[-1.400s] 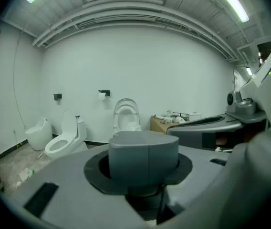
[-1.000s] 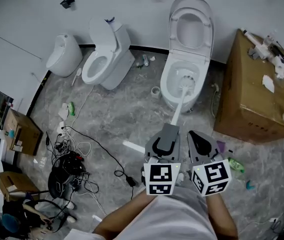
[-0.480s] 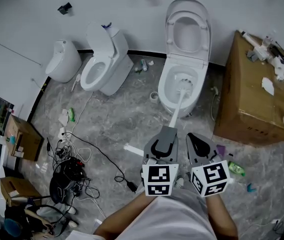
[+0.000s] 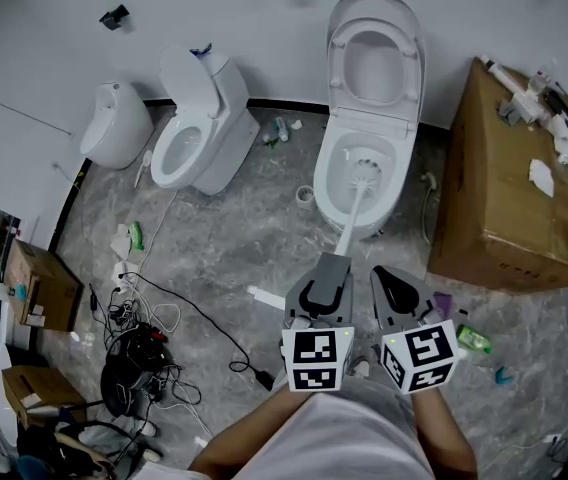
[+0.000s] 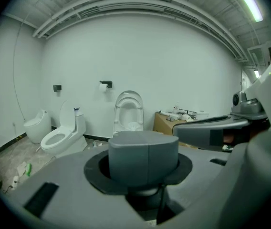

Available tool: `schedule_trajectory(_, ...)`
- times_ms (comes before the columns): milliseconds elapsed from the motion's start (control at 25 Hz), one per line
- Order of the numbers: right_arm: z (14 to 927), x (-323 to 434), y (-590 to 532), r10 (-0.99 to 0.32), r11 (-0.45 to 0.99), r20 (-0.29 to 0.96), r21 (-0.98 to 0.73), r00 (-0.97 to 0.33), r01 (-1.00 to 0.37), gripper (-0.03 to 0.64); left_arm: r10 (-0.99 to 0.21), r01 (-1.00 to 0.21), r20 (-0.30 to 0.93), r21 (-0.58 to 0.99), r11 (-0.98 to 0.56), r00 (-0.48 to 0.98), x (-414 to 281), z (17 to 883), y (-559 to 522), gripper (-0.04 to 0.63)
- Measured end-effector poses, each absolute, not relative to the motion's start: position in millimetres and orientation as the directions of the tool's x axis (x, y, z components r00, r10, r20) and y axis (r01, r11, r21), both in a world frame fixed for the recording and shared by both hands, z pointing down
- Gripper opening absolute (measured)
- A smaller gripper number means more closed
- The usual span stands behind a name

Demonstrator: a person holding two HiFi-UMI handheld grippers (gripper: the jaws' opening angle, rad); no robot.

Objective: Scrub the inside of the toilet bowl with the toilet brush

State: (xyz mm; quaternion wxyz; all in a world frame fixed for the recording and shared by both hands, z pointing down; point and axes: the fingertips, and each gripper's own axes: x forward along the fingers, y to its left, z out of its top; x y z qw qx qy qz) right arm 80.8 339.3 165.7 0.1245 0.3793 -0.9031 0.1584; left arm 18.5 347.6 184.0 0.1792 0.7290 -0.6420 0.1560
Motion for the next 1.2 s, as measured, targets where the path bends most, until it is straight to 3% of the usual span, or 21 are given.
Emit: schedule_trajectory(1200,241.6,-25.6,82.8,-0.671,0.472,0.534,-0.226,-0.514,-0.852,-0.002,-0.679,-0.943,0.657,0.189,-0.273,0.328,-103.1,295.0,98.2,0.157)
